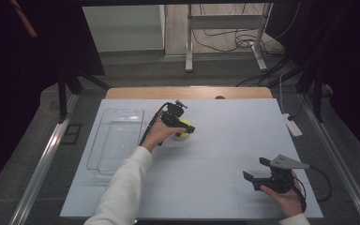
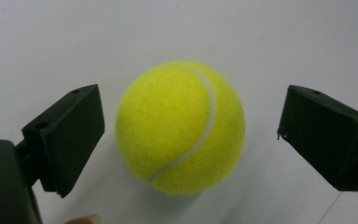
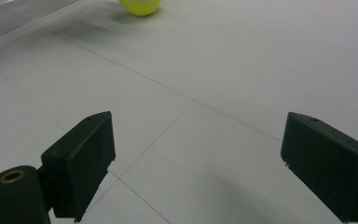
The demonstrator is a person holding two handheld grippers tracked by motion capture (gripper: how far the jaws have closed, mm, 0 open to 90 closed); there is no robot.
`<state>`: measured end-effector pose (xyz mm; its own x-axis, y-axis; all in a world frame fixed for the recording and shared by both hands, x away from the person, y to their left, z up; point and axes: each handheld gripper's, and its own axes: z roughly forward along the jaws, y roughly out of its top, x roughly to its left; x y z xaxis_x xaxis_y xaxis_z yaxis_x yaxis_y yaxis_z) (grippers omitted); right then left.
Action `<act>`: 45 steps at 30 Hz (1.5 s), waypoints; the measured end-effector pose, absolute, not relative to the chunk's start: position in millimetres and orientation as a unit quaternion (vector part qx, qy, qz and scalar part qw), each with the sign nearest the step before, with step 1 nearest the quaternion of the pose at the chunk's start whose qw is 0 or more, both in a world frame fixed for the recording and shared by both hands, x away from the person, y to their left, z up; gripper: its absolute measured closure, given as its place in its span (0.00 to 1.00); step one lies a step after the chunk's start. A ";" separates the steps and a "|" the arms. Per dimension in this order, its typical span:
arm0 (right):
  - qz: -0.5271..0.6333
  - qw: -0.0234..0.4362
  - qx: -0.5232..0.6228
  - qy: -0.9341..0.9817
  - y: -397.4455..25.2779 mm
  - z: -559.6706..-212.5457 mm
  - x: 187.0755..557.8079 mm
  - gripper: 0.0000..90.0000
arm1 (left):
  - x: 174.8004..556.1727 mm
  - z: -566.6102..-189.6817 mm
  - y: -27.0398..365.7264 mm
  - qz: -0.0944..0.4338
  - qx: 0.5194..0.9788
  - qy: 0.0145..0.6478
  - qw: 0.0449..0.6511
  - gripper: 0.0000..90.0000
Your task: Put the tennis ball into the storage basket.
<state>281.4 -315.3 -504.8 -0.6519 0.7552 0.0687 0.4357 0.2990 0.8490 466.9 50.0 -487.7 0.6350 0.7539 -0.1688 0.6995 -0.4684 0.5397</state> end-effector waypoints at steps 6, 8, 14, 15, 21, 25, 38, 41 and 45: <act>0.455 0.176 0.378 0.787 -315.6 -504.8 281.3 0.11 | 467.6 -491.6 47.8 0.043 0.856 0.428 0.285 0.09; 0.455 0.176 0.378 0.787 -315.8 -504.8 281.3 0.11 | 468.1 -493.4 47.2 0.042 0.857 0.432 0.279 0.09; 0.455 0.176 0.379 0.786 -316.0 -505.0 281.3 0.11 | 468.5 -497.6 46.8 0.037 0.856 0.439 0.269 0.13; 0.455 0.176 0.379 0.786 -316.1 -504.9 281.3 0.11 | 468.6 -498.3 47.2 0.036 0.856 0.441 0.268 0.15; 0.454 0.177 0.379 0.786 -316.4 -505.0 281.3 0.11 | 467.4 -498.3 50.8 0.038 0.853 0.444 0.272 0.29; 0.454 0.178 0.379 0.786 -316.4 -504.8 281.2 0.11 | 466.0 -497.3 49.6 0.045 0.856 0.441 0.266 0.29; 0.455 0.179 0.381 0.785 -317.0 -504.2 281.1 0.11 | 463.2 -489.4 53.3 0.056 0.856 0.437 0.270 0.30; 0.455 0.179 0.380 0.785 -316.8 -503.9 280.9 0.11 | 460.8 -486.1 52.5 0.059 0.858 0.431 0.272 0.30; 0.455 0.179 0.380 0.785 -316.8 -503.8 280.9 0.11 | 458.7 -481.7 53.0 0.061 0.859 0.426 0.278 0.30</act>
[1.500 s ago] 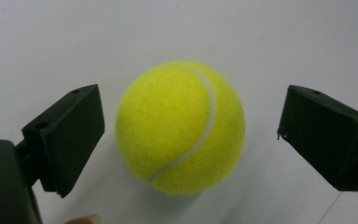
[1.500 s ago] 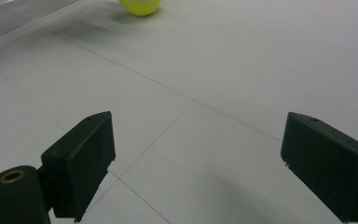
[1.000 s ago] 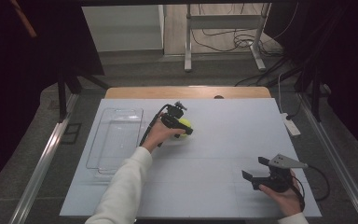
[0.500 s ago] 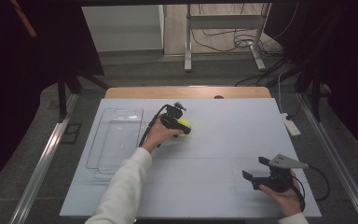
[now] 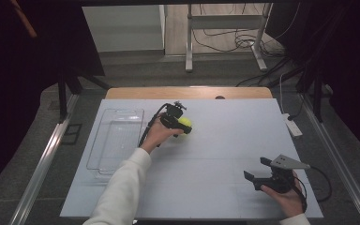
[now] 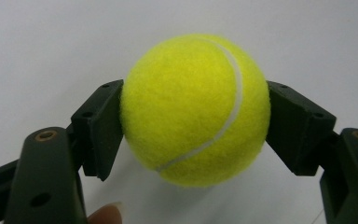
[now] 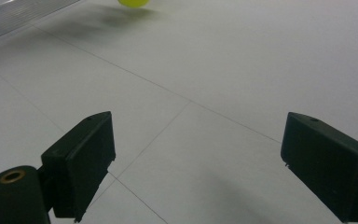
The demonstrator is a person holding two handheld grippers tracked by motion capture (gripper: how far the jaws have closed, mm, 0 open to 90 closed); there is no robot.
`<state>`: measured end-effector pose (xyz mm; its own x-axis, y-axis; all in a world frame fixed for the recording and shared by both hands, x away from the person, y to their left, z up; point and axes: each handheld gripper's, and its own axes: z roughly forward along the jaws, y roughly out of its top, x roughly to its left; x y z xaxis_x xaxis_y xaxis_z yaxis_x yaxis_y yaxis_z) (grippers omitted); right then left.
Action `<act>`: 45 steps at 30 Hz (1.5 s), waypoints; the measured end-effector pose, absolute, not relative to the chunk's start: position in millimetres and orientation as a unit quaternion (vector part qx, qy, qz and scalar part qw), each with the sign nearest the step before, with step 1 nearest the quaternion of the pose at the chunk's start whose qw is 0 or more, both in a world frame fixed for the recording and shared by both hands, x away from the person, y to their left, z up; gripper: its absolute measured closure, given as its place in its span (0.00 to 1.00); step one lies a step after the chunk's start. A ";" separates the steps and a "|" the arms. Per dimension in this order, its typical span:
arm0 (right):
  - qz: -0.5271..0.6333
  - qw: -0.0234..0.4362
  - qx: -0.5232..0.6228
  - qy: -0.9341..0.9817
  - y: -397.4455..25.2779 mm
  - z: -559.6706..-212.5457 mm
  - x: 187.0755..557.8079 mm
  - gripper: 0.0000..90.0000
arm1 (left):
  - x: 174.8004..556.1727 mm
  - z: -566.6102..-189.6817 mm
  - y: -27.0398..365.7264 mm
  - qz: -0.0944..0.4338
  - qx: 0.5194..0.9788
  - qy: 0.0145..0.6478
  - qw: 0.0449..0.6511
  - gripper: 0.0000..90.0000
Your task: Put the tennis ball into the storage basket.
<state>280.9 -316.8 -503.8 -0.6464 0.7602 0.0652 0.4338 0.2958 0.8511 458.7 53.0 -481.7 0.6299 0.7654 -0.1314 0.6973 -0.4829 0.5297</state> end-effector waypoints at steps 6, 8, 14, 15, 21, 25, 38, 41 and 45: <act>0.456 0.180 0.380 0.784 -316.8 -503.6 280.9 0.11 | 457.3 -476.9 57.0 0.070 0.857 0.419 0.290 0.30; 0.456 0.180 0.380 0.785 -316.9 -503.7 281.0 0.11 | 456.9 -476.0 57.6 0.070 0.856 0.420 0.292 0.30; 0.456 0.180 0.379 0.785 -316.9 -503.8 281.2 0.11 | 454.7 -473.3 59.8 0.073 0.855 0.417 0.298 0.30; 0.456 0.180 0.379 0.785 -316.9 -503.7 281.1 0.11 | 454.0 -472.5 60.2 0.073 0.855 0.416 0.300 0.30; 0.456 0.180 0.379 0.785 -316.7 -503.7 281.1 0.11 | 451.1 -468.3 61.7 0.076 0.855 0.412 0.304 0.30; 0.456 0.181 0.380 0.785 -316.6 -503.6 281.0 0.11 | 449.3 -463.9 64.8 0.082 0.853 0.413 0.307 0.30; 0.455 0.182 0.382 0.783 -316.7 -503.8 281.4 0.11 | 442.6 -452.3 74.7 0.092 0.851 0.410 0.317 0.30; 0.455 0.182 0.383 0.783 -316.7 -503.9 281.4 0.11 | 440.8 -449.7 76.3 0.093 0.850 0.409 0.320 0.30; 0.454 0.183 0.385 0.783 -316.5 -503.9 281.2 0.11 | 437.4 -445.2 78.9 0.097 0.848 0.407 0.324 0.30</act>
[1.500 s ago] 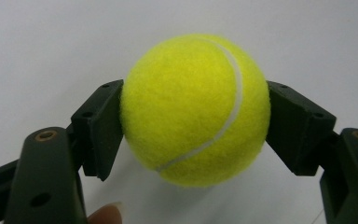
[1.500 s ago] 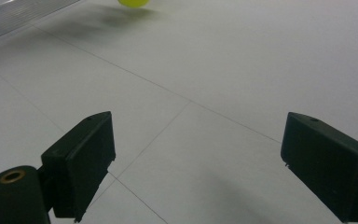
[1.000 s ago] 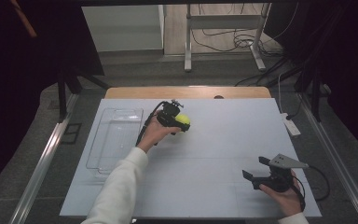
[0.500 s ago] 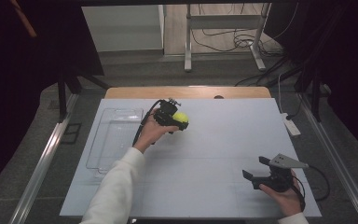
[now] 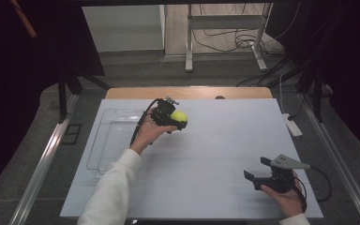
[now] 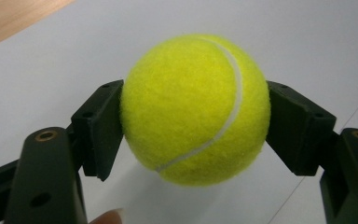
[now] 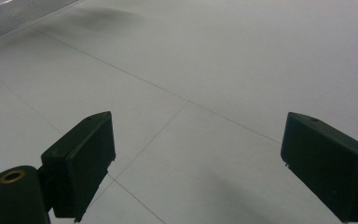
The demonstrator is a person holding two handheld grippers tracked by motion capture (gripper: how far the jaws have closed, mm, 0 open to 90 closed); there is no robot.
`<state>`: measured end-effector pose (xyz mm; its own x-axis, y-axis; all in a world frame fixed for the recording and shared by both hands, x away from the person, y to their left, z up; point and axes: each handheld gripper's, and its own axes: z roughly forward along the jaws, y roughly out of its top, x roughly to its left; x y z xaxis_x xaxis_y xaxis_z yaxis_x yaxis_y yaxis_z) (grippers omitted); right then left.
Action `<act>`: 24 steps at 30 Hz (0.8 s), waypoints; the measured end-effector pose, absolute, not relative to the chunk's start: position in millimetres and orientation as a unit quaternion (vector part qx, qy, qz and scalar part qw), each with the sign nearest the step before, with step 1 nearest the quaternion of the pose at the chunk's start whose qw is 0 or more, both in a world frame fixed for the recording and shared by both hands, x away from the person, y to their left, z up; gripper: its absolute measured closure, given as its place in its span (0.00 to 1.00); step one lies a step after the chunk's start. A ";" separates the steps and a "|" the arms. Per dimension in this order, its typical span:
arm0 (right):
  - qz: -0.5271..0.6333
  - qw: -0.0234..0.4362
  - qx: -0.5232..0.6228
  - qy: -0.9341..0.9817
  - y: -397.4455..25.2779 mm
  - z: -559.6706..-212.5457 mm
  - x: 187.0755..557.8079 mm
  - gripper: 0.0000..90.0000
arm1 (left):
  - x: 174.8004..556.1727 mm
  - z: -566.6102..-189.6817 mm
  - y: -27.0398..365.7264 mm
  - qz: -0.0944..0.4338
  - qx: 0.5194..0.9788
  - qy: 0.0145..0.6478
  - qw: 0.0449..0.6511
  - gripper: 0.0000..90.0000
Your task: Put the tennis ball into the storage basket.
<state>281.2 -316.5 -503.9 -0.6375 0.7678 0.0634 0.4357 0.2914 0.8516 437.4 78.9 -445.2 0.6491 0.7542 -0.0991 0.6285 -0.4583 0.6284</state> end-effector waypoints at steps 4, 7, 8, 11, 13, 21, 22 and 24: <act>0.454 0.183 0.387 0.782 -316.6 -504.0 281.2 0.11 | 433.7 -439.8 81.9 0.101 0.847 0.405 0.328 0.30; 0.453 0.183 0.387 0.782 -316.8 -504.3 281.6 0.11 | 432.0 -437.1 84.1 0.103 0.847 0.404 0.329 0.30; 0.453 0.183 0.386 0.782 -316.8 -504.3 281.7 0.11 | 431.5 -436.4 84.8 0.104 0.847 0.404 0.329 0.30; 0.453 0.184 0.386 0.782 -316.7 -504.5 282.0 0.11 | 430.4 -434.8 86.9 0.107 0.847 0.404 0.329 0.30; 0.453 0.184 0.386 0.782 -316.8 -504.5 282.2 0.11 | 429.7 -433.8 88.3 0.109 0.846 0.404 0.332 0.30; 0.452 0.184 0.386 0.783 -316.8 -504.6 282.1 0.11 | 427.0 -430.6 91.9 0.113 0.843 0.404 0.336 0.30; 0.452 0.184 0.386 0.783 -316.8 -504.7 282.1 0.11 | 426.6 -430.0 92.4 0.114 0.844 0.403 0.335 0.30; 0.452 0.184 0.386 0.783 -316.6 -504.7 282.1 0.11 | 425.7 -429.4 92.9 0.115 0.842 0.405 0.338 0.30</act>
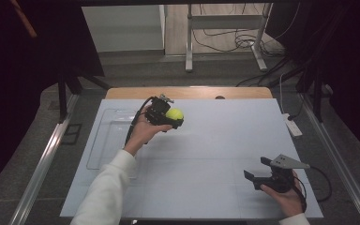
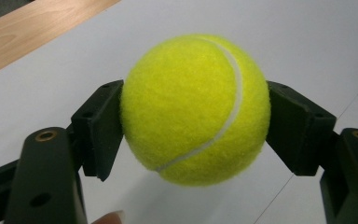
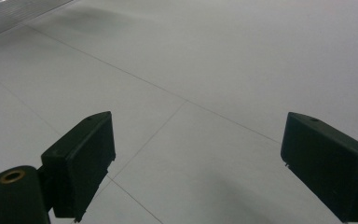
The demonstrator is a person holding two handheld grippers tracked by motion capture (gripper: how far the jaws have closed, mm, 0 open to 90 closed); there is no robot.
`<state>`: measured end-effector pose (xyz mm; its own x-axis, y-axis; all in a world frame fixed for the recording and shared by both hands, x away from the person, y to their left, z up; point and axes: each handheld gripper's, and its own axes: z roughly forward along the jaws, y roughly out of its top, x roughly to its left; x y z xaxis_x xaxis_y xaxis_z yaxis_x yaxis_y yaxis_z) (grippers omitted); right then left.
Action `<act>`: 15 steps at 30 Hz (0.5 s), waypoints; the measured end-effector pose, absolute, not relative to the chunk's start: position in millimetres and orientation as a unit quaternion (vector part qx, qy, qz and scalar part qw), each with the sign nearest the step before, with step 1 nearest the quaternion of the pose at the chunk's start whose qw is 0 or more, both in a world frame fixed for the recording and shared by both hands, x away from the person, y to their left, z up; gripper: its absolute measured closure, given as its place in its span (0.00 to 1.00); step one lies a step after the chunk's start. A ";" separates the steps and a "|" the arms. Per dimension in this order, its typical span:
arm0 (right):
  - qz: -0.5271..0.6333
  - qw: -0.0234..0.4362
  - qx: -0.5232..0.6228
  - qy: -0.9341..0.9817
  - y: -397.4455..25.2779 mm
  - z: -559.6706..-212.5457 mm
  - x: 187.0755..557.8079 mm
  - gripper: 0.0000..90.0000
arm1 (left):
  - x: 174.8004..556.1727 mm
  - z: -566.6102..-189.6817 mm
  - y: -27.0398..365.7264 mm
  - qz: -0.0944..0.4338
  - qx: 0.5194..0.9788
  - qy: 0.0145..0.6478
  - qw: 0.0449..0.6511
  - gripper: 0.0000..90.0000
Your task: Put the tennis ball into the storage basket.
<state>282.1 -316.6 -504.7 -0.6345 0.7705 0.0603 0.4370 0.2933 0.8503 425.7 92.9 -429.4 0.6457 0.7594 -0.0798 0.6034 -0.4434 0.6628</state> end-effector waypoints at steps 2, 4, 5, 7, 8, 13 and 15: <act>0.452 0.185 0.386 0.783 -316.7 -504.7 282.1 0.11 | 425.1 -428.6 93.9 0.115 0.842 0.404 0.339 0.30; 0.452 0.185 0.385 0.783 -316.7 -504.7 282.1 0.11 | 424.8 -428.1 94.6 0.115 0.842 0.404 0.339 0.30; 0.452 0.185 0.386 0.783 -316.7 -504.7 282.1 0.11 | 424.4 -427.7 95.1 0.116 0.840 0.406 0.341 0.30; 0.452 0.185 0.385 0.783 -316.6 -504.8 282.1 0.11 | 424.1 -427.2 95.8 0.116 0.840 0.406 0.342 0.30; 0.452 0.185 0.385 0.783 -316.6 -504.7 282.0 0.11 | 423.8 -426.9 96.2 0.116 0.839 0.406 0.343 0.30; 0.452 0.185 0.386 0.783 -316.6 -504.6 281.9 0.11 | 421.5 -424.3 98.7 0.120 0.836 0.406 0.350 0.30; 0.452 0.185 0.386 0.783 -316.5 -504.7 281.9 0.11 | 421.1 -423.7 99.1 0.121 0.835 0.406 0.351 0.30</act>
